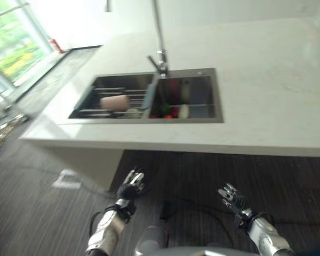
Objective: Place the dishes in the dishwasher.
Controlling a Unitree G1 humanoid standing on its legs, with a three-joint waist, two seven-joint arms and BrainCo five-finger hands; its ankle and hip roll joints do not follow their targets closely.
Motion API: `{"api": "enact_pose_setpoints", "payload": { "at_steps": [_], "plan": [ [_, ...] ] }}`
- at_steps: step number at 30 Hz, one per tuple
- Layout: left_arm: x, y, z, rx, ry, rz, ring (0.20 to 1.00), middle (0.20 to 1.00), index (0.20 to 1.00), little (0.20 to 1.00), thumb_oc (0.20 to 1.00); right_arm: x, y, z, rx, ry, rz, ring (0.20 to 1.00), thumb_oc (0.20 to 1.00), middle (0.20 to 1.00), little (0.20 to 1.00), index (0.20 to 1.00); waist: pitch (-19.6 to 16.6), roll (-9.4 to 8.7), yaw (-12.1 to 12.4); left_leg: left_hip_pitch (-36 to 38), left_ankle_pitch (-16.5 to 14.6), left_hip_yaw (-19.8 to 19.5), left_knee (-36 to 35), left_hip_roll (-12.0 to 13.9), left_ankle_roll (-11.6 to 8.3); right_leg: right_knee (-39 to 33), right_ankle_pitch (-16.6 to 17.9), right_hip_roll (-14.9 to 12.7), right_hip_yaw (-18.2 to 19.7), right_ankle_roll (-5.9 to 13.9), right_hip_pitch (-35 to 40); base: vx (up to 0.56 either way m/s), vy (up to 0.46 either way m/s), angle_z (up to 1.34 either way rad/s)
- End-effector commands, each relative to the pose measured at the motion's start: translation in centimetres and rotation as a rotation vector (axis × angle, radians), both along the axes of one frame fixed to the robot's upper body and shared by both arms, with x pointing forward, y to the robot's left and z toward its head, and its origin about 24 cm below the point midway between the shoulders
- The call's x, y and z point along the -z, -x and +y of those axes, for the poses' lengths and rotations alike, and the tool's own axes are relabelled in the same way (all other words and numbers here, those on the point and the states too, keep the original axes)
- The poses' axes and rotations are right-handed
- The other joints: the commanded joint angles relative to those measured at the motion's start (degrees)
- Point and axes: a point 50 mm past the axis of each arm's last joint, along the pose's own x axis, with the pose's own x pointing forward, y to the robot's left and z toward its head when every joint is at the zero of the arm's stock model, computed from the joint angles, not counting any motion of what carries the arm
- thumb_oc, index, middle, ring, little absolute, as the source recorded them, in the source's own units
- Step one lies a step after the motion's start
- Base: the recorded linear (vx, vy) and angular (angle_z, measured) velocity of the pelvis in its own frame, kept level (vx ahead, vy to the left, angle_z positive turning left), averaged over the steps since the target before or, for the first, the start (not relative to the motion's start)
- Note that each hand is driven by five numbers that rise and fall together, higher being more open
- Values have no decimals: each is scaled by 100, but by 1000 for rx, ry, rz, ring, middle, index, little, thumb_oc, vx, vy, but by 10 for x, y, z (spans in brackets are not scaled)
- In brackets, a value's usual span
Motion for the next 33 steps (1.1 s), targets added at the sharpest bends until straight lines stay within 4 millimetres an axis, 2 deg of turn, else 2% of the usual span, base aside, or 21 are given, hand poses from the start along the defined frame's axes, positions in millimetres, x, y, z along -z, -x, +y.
{"api": "enact_pose_setpoints", "payload": {
  "at_steps": [1,6,10,15,17,22,26,27,28,30,31,32,33],
  "plan": [
    [-30,-23,16,-22,-112,-180,1000,1000,1000,1000,1000,-10,-10,8,89,-83,-116,1000,1000,1000,1000,1000,-66,-149,78,831,-398,239,-54,125,-52,-167,570,-498,-249,588,-204,152,283,4],
    [-30,-20,28,-38,-174,-168,1000,1000,1000,1000,1000,-1,0,9,150,-113,-89,1000,1000,1000,1000,1000,-154,-217,74,1238,-727,389,-186,-93,236,-190,807,-849,-474,852,-256,85,209,23],
    [-30,-18,37,-64,-194,-151,1000,1000,1000,1000,1000,-1,1,15,148,-116,-96,1000,1000,1000,1000,1000,-211,-258,136,1315,-817,539,-311,-161,396,-134,949,-1076,-700,1018,-360,56,167,-11],
    [-32,-20,42,-80,-208,-153,1000,1000,1000,1000,1000,-2,-2,19,145,-121,-92,1000,1000,1000,1000,1000,-256,-301,268,1351,-827,756,-452,-132,448,-162,1116,-1290,-1097,1199,-382,26,22,-32],
    [-32,-20,40,-73,-210,-152,1000,1000,1000,1000,1000,-1,-2,20,143,-120,-88,1000,1000,1000,1000,1000,-275,-304,300,1334,-842,768,-445,-130,458,-211,1111,-1319,-1128,1225,-366,13,-8,-18],
    [-18,-15,39,-112,-206,-80,1000,1000,1000,1000,1000,4,2,16,187,-109,-57,1000,1000,1000,1000,1000,-344,-343,306,1335,-895,762,-421,-185,519,-184,1161,-1333,-1116,1284,-362,9,42,1],
    [0,-5,40,-147,-249,4,1000,1000,1000,1000,1000,11,9,10,232,-103,-23,1000,1000,1000,1000,1000,-338,-367,244,1399,-948,624,-477,-350,666,258,1329,-1256,-953,1272,-541,0,129,4],
    [10,2,42,-154,-261,47,1000,1000,1000,1000,1000,14,13,8,242,-105,-16,1000,1000,1000,1000,1000,-296,-340,213,1450,-959,505,-537,-436,744,747,1386,-1143,-860,1243,-745,-3,236,6],
    [19,10,46,-167,-284,89,1000,1000,1000,1000,1000,16,15,7,250,-101,-5,1000,1000,1000,1000,1000,-227,-279,216,1539,-935,406,-625,-497,782,1364,1427,-1002,-980,1188,-1001,0,217,10],
    [23,16,49,-195,-286,106,1000,1000,1000,1000,1000,17,15,6,244,-103,-2,1000,1000,1000,1000,1000,-184,-248,249,1590,-899,405,-689,-497,772,1522,1424,-997,-1102,1139,-1091,4,86,-16],
    [28,23,55,-237,-277,129,1000,1000,1000,1000,1000,16,13,4,229,-92,-8,1000,1000,1000,1000,1000,-107,-258,151,1685,-946,363,-696,-568,765,1388,1406,-728,-1001,1065,-1361,4,4,-30],
    [29,23,55,-240,-276,130,1000,1000,1000,1000,1000,16,13,4,229,-91,-9,1000,1000,1000,1000,1000,-99,-259,136,1696,-956,361,-693,-574,764,1378,1407,-709,-990,1059,-1383,22,-13,-11],
    [29,24,57,-253,-276,130,1000,1000,1000,1000,1000,16,14,0,228,-89,-11,1000,1000,1000,1000,1000,-38,-248,126,1784,-973,402,-699,-571,721,1276,1363,-754,-1211,1023,-1450,19,-47,10]
  ]
}}
